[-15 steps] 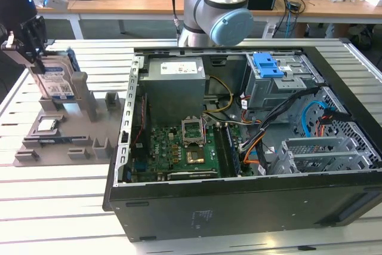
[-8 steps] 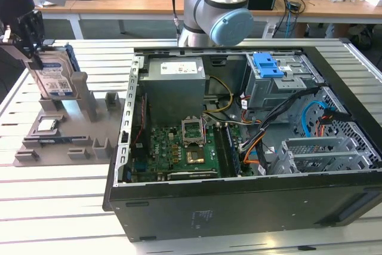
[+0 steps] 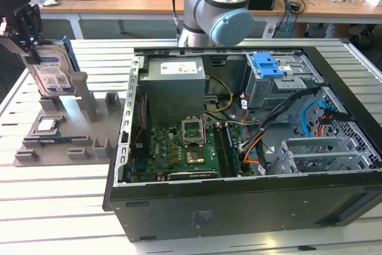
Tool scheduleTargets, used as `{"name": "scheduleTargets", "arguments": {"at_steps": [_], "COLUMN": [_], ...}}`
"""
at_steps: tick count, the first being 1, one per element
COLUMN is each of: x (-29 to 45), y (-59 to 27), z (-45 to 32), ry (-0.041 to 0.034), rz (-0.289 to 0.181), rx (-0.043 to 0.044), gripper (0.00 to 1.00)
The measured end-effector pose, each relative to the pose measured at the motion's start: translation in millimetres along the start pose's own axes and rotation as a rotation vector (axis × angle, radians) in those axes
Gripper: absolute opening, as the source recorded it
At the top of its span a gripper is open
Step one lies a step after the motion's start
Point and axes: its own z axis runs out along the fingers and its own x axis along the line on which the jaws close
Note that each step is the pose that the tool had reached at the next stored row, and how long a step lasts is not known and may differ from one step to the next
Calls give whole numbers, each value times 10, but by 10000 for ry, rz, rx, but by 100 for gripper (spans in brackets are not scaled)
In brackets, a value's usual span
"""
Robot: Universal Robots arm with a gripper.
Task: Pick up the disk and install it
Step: 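Pick up the disk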
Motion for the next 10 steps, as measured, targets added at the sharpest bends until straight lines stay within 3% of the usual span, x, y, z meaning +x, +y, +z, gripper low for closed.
{"name": "scheduleTargets", "arguments": {"at_steps": [6,10], "x": [-2,-2], "y": [7,10], "z": [-194,-273], "ry": [0,0], "rz": [0,0], "rx": [0,-2], "gripper": [37,37]}}
